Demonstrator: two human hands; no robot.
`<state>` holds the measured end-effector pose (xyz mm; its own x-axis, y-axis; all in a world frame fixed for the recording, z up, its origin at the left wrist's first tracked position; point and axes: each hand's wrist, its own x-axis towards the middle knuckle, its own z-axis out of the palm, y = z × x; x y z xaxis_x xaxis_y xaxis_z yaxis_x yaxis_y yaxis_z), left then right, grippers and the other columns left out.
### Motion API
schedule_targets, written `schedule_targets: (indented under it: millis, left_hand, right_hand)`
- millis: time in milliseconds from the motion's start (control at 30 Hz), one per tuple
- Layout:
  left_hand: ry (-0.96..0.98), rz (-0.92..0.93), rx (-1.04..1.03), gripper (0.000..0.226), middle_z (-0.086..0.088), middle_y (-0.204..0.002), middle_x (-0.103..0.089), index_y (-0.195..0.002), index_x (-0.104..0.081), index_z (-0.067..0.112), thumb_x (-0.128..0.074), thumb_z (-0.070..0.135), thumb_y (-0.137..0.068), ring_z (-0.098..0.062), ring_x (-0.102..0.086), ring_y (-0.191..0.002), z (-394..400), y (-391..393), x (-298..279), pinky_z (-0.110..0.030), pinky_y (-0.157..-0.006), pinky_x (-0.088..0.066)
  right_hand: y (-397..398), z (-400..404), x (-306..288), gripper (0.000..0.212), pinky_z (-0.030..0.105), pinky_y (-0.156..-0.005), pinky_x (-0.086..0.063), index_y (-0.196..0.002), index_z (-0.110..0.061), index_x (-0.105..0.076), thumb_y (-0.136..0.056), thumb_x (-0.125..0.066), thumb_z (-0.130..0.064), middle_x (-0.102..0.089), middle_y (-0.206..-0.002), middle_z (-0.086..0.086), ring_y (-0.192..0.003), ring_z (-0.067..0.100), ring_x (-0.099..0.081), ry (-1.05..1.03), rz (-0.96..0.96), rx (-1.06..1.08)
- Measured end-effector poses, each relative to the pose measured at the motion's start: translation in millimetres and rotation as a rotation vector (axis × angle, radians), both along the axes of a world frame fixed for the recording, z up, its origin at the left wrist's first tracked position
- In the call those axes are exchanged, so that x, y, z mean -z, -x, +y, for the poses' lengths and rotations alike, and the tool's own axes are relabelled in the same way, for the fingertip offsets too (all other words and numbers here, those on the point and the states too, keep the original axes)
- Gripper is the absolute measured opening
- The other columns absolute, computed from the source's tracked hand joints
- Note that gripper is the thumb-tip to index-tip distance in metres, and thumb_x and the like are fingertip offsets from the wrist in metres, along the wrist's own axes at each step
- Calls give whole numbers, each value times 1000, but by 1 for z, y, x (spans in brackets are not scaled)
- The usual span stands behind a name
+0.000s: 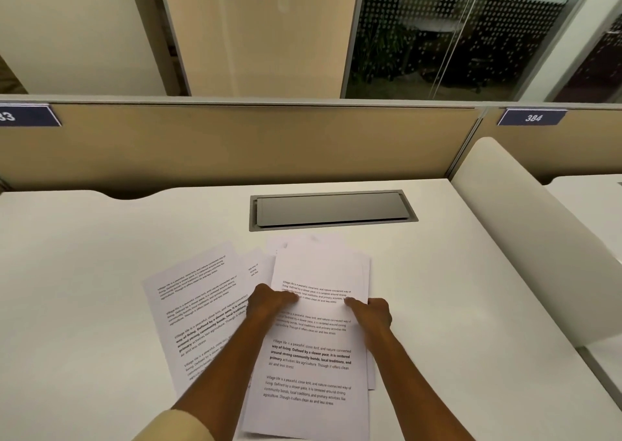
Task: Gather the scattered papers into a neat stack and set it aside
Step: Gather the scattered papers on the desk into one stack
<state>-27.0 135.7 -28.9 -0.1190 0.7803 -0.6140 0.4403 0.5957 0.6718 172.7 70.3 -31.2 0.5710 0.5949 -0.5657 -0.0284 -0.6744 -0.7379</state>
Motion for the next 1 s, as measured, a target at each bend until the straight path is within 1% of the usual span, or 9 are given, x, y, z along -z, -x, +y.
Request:
schedule_targets:
  millis: [67, 200, 300, 400, 567, 667, 767, 867, 1000]
  left_hand:
    - [-3, 25, 7, 70, -16, -115, -65, -115, -55, 1, -87, 34, -62, -34, -62, -106, -1, -4, 0, -43, -92, -54]
    - [-48, 170, 101, 65, -11, -120, -65, -119, -58, 9, -83, 35, -65, -32, -61, -112, -4, -13, 0, -43, -95, -51]
    - [-156, 245, 150, 45, -3, -116, -68, -117, -60, 19, -73, 31, -75, -29, -61, -110, -10, -13, -1, -48, -97, -48]
    - [-295, 170, 206, 41, -4, -120, -67, -125, -57, 15, -66, 17, -85, -28, -62, -111, -16, -11, -2, -41, -96, -50]
    - [-362, -116, 161, 43, -6, -120, -68, -126, -58, 11, -70, 10, -85, -24, -65, -108, -20, 10, 0, -43, -97, -53]
    - [-340, -258, 81, 37, -3, -113, -71, -120, -61, 13, -72, 9, -85, -22, -69, -102, -25, 27, -5, -44, -91, -56]
    - [-340, -329, 19, 35, -1, -108, -73, -118, -63, 14, -72, 9, -85, -15, -70, -96, -31, 46, -10, -29, -78, -59]
    - [-333, -344, -47, 34, 0, -106, -73, -117, -63, 17, -72, 12, -85, -19, -71, -96, -39, 71, -10, -27, -72, -57]
    - [-330, -273, -141, 36, -2, -109, -73, -120, -62, 16, -71, 11, -86, -24, -70, -99, -52, 107, -1, -43, -88, -56]
  right_hand:
    - [-1, 1, 1, 34, 28, -70, -48, -97, -4, -68, -75, -77, -28, -72, -94, 9, -87, 28, -66, 3, 26, -3]
    - [4, 3, -2, 23, 30, -70, -51, -75, -10, -65, -74, -80, -27, -65, -73, 3, -72, 24, -63, 21, 50, -44]
    - [9, 1, -1, 19, 41, -84, -59, -77, -13, -70, -69, -79, -28, -73, -81, 3, -79, 27, -70, 5, 27, -71]
    - [11, -3, 3, 17, 43, -87, -58, -73, -19, -65, -66, -77, -29, -73, -89, 1, -85, 26, -69, -28, 5, -72]
    - [0, 1, 39, 56, 45, -89, -56, -95, -26, -62, -46, -66, -54, -64, -110, 3, -98, 25, -64, -101, -68, -86]
    - [18, -9, -4, 41, 33, -80, -54, -102, -20, -61, -68, -76, -38, -65, -105, 0, -93, 19, -64, -171, -98, -126]
    - [29, -9, -16, 28, 17, -64, -45, -105, -21, -57, -82, -74, -23, -63, -96, -9, -83, 5, -61, -236, -71, -230]
    - [46, -3, -19, 37, 20, -73, -48, -114, -23, -55, -82, -74, -28, -64, -105, -8, -93, 11, -63, -263, -53, -344]
    - [73, 5, -20, 52, 27, -84, -50, -127, -22, -52, -82, -76, -30, -60, -120, -2, -105, 18, -61, -250, -23, -530]
